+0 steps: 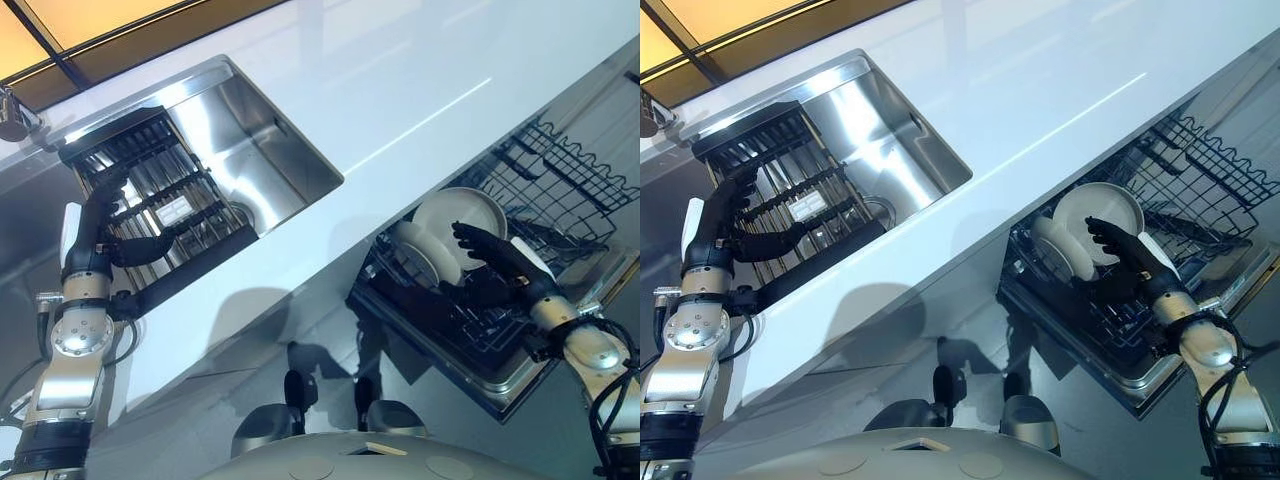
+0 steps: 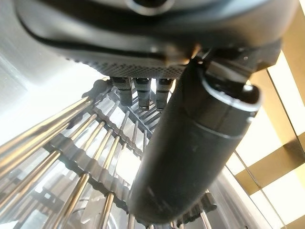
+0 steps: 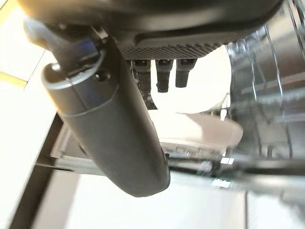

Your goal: Pick up plates and place into dishwasher.

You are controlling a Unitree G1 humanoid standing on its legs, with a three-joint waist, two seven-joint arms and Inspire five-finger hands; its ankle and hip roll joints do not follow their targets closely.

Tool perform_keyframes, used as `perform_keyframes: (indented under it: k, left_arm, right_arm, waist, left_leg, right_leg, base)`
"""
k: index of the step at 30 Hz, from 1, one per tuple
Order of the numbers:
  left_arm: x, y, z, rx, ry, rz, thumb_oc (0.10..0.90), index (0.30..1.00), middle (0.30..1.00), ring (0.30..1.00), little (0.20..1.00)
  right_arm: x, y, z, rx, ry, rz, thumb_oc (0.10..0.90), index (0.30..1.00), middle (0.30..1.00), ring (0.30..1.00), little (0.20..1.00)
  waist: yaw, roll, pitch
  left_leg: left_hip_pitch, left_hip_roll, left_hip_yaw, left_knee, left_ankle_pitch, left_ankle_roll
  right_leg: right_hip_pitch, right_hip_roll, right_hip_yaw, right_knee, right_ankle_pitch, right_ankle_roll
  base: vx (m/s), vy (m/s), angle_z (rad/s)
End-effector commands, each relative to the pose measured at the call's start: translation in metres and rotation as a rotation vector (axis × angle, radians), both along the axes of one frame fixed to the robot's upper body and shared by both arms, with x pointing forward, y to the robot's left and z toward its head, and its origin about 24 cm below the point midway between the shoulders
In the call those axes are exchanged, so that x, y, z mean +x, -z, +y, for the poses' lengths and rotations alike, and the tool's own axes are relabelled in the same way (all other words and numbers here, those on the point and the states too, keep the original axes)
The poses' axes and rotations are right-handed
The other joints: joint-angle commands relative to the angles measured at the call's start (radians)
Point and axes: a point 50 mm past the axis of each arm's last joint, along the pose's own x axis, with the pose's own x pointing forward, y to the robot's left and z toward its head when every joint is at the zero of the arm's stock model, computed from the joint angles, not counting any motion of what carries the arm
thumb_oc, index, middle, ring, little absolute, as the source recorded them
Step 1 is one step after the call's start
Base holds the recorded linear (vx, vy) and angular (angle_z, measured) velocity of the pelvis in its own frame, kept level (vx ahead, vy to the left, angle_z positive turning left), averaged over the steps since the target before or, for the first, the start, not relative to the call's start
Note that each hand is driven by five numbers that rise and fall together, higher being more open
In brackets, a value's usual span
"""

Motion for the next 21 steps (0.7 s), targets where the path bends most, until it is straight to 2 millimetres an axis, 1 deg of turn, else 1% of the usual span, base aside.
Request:
perform_keyframes:
  k: [1,2,3,5,7,8,9,11,12,13,15,18,21]
  left_arm:
    - [-0.001,-0.014,0.020,0.066,-0.028,-0.032,0.800,0.900,0.900,0.900,0.900]
    - [-0.001,-0.014,0.020,0.066,-0.029,-0.032,0.800,0.900,0.900,0.900,0.900]
    - [0.000,-0.014,0.020,0.065,-0.030,-0.030,0.800,0.900,0.900,0.900,0.900]
    - [0.000,-0.012,0.021,0.065,-0.032,-0.027,0.800,0.900,0.900,0.900,0.900]
    - [-0.001,-0.008,0.023,0.064,-0.034,-0.022,0.800,0.900,0.900,0.900,0.900]
    - [-0.002,-0.006,0.025,0.062,-0.040,-0.018,0.800,0.900,0.900,0.900,0.900]
    - [-0.002,-0.006,0.025,0.063,-0.040,-0.018,0.800,0.900,0.900,0.900,0.900]
    - [-0.005,-0.004,0.029,0.057,-0.056,-0.014,0.800,0.900,0.900,0.900,0.900]
    - [-0.006,-0.003,0.030,0.055,-0.063,-0.013,0.800,0.900,0.900,0.900,0.900]
    - [-0.007,-0.003,0.030,0.055,-0.066,-0.013,0.800,0.900,0.900,0.900,0.900]
    - [-0.008,-0.003,0.033,0.052,-0.074,-0.013,0.800,0.900,0.900,0.900,0.900]
    - [-0.008,-0.002,0.034,0.051,-0.081,-0.009,0.800,0.900,0.900,0.900,0.900]
    - [-0.004,-0.002,0.033,0.049,-0.083,-0.007,0.800,0.900,0.900,0.900,0.900]
  right_arm:
    - [0.018,-0.057,0.005,0.127,-0.023,-0.335,0.800,0.900,0.900,0.900,0.900]
    - [0.019,-0.059,0.004,0.150,-0.016,-0.350,0.800,0.900,0.900,0.900,0.900]
    - [0.020,-0.063,0.004,0.214,0.000,-0.392,0.800,0.900,0.900,0.900,0.900]
    - [0.020,-0.070,0.003,0.418,0.006,-0.447,0.800,0.900,0.900,0.900,0.900]
    - [0.019,-0.071,-0.002,0.565,0.064,-0.521,0.800,0.900,0.900,0.900,0.900]
    - [0.016,-0.071,-0.009,0.637,0.146,-0.587,0.800,0.900,0.900,0.900,0.900]
    - [0.016,-0.072,-0.010,0.649,0.163,-0.603,0.800,0.900,0.900,0.900,0.900]
    - [0.005,-0.066,-0.027,0.688,0.338,-0.702,0.800,0.900,0.900,0.900,0.900]
    - [0.002,-0.063,-0.032,0.699,0.390,-0.720,0.800,0.900,0.900,0.900,0.900]
    - [0.001,-0.061,-0.034,0.703,0.415,-0.723,0.800,0.900,0.900,0.900,0.900]
    - [-0.005,-0.051,-0.045,0.729,0.508,-0.726,0.800,0.900,0.900,0.900,0.900]
    - [-0.011,-0.032,-0.057,0.798,0.644,-0.706,0.800,0.900,0.900,0.900,0.900]
    - [-0.013,-0.012,-0.062,0.828,0.787,-0.647,0.800,0.900,0.900,0.900,0.900]
  waist:
    - [0.003,-0.020,-0.046]
    - [0.002,-0.019,-0.047]
    - [0.001,-0.019,-0.049]
    - [-0.003,-0.018,-0.051]
    - [-0.007,-0.015,-0.055]
    - [-0.013,-0.011,-0.059]
    - [-0.013,-0.011,-0.059]
    - [-0.025,-0.004,-0.065]
    - [-0.029,-0.002,-0.066]
    - [-0.030,-0.002,-0.066]
    - [-0.034,0.001,-0.067]
    - [-0.037,0.004,-0.067]
    - [-0.035,0.008,-0.064]
  left_leg:
    - [0.000,-0.051,0.019,0.060,-0.128,0.025]
    - [0.000,-0.051,0.019,0.059,-0.129,0.025]
    - [0.002,-0.050,0.021,0.057,-0.130,0.026]
    - [0.004,-0.050,0.024,0.056,-0.132,0.026]
    - [0.006,-0.049,0.029,0.057,-0.137,0.026]
    - [0.009,-0.049,0.034,0.055,-0.140,0.027]
    - [0.009,-0.049,0.035,0.055,-0.141,0.027]
    - [0.012,-0.049,0.044,0.052,-0.145,0.028]
    - [0.014,-0.049,0.048,0.051,-0.146,0.028]
    - [0.014,-0.049,0.049,0.051,-0.146,0.028]
    - [0.015,-0.050,0.053,0.052,-0.148,0.028]
    - [0.018,-0.051,0.055,0.049,-0.147,0.028]
    - [0.019,-0.053,0.051,0.047,-0.146,0.028]
  right_leg:
    - [-0.114,0.033,-0.017,0.135,-0.029,0.072]
    - [-0.114,0.034,-0.017,0.134,-0.029,0.072]
    - [-0.113,0.034,-0.016,0.133,-0.028,0.072]
    - [-0.112,0.035,-0.014,0.132,-0.030,0.072]
    - [-0.114,0.035,-0.012,0.134,-0.032,0.074]
    - [-0.114,0.035,-0.010,0.134,-0.034,0.075]
    - [-0.115,0.036,-0.010,0.134,-0.035,0.075]
    - [-0.118,0.037,-0.004,0.135,-0.036,0.078]
    - [-0.119,0.037,-0.003,0.134,-0.036,0.079]
    - [-0.119,0.037,-0.002,0.134,-0.036,0.079]
    - [-0.118,0.038,0.001,0.134,-0.037,0.079]
    - [-0.117,0.040,0.003,0.132,-0.037,0.077]
    - [-0.114,0.042,0.002,0.133,-0.039,0.074]
  base:
    - [0.00,0.000,0.00]
    - [0.00,0.000,0.00]
    - [0.00,0.000,0.00]
    - [0.00,0.000,0.00]
    - [0.00,0.000,0.00]
    - [0.00,0.000,0.00]
    - [0.00,0.000,0.00]
    - [0.00,0.006,-0.02]
    - [0.01,0.007,-0.04]
    - [0.01,0.005,-0.05]
    - [0.01,-0.001,-0.03]
    - [0.01,-0.003,-0.01]
    - [0.00,0.000,0.00]
